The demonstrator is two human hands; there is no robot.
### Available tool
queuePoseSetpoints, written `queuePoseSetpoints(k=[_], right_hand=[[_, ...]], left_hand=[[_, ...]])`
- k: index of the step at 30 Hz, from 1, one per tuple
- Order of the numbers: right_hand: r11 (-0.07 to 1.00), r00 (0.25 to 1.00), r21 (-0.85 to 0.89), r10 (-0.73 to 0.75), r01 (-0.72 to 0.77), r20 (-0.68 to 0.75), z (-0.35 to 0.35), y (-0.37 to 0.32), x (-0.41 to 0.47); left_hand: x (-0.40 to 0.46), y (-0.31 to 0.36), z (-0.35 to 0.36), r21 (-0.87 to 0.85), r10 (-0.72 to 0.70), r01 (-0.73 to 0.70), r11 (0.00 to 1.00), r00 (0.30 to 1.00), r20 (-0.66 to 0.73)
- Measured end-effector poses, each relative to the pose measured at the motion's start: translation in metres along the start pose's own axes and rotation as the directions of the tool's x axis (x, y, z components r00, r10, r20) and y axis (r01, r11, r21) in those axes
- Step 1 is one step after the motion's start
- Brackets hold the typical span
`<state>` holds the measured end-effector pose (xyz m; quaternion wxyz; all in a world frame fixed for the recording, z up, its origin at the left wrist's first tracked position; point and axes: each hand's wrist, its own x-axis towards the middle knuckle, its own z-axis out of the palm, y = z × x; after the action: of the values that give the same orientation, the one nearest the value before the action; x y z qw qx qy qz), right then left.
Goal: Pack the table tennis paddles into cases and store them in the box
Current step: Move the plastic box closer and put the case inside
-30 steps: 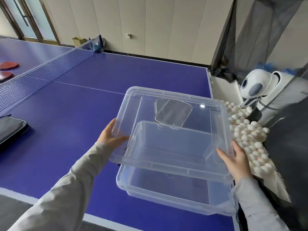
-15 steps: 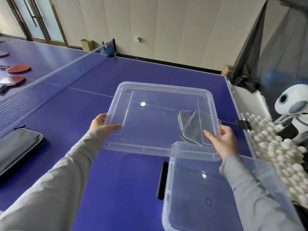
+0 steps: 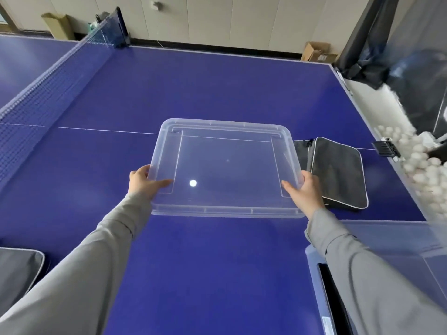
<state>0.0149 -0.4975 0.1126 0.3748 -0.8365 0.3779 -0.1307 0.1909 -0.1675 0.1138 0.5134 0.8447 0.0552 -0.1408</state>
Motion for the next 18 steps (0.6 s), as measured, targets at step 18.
queuePoseSetpoints(k=[18], right_hand=[[0.979,0.996,-0.186,0.087,-0.086,0.001,0.11,0.067,0.048]], left_hand=[[0.091,-0.09,0.066,0.214,0.027,-0.021,0.977,0.999,-0.029]])
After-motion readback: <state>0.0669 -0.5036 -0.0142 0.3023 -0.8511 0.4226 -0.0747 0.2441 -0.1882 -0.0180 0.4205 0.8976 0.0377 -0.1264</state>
